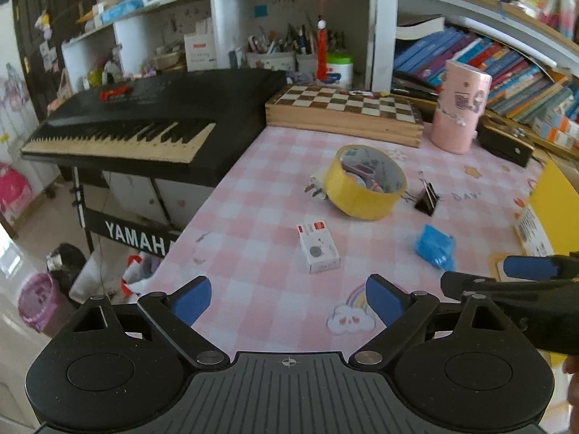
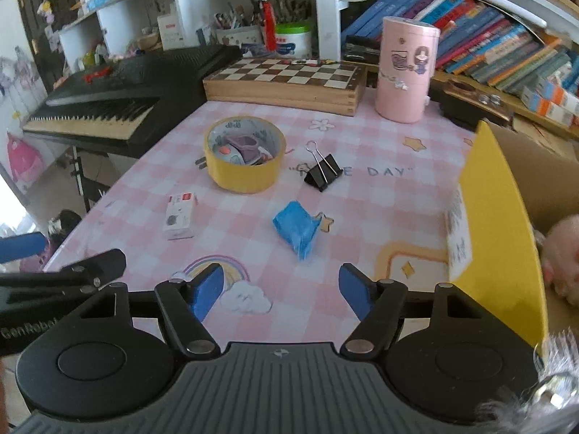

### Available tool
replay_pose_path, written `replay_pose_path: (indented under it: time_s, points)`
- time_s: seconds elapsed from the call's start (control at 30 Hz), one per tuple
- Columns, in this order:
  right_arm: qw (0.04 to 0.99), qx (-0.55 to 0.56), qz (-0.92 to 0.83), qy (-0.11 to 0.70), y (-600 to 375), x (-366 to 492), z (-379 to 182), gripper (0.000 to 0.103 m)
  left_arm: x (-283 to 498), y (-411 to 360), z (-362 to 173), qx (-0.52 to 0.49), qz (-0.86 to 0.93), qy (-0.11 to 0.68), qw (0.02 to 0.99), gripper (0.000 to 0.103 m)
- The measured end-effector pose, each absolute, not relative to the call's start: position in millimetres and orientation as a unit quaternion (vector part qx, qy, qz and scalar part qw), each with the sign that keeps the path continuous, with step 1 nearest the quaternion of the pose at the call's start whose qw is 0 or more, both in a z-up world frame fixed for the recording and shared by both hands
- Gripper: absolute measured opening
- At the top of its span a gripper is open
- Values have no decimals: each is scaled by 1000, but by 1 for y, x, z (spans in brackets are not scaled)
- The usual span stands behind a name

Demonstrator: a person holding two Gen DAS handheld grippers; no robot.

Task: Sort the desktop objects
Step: 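Grasp the small white box with the left tool while the right tool grasps the blue item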

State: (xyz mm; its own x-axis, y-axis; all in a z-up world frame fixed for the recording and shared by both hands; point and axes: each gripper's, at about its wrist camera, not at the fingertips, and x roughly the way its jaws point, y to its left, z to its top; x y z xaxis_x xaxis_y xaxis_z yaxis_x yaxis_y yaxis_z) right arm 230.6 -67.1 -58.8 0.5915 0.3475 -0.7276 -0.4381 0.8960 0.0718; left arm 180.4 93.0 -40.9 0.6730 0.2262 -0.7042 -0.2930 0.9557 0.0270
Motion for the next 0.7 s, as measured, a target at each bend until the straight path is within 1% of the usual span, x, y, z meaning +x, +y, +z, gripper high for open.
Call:
replay_pose_path:
  time_s: [0.17, 0.33, 0.4, 0.53, 0.57, 0.6, 0.63, 0.7]
  points:
    - [890, -75, 221, 391, -55, 262, -73, 69, 208, 94, -53, -45, 150, 385, 909, 92]
    - [882, -102, 225, 402, -47, 287, -85, 68, 239, 93, -68, -26, 151, 405, 902, 81]
    - [880, -104, 228, 403, -45, 294, -89, 67, 251, 95, -73, -26, 150, 412, 898, 74]
    - [875, -111, 229, 412, -41, 305, -96, 62, 269, 98, -82, -35, 151, 425, 892, 74]
    - [873, -113, 230, 414, -40, 307, -98, 60, 272, 98, -85, -37, 152, 429, 890, 71]
    - [872, -114, 232, 415, -40, 309, -99, 60, 276, 98, -87, -39, 151, 434, 887, 64]
    - [871, -114, 235, 416, -40, 310, -100, 58, 279, 99, -90, -42, 150, 441, 884, 62]
    - [869, -115, 239, 417, -39, 311, -102, 56, 283, 97, -94, -46, 144, 451, 880, 51]
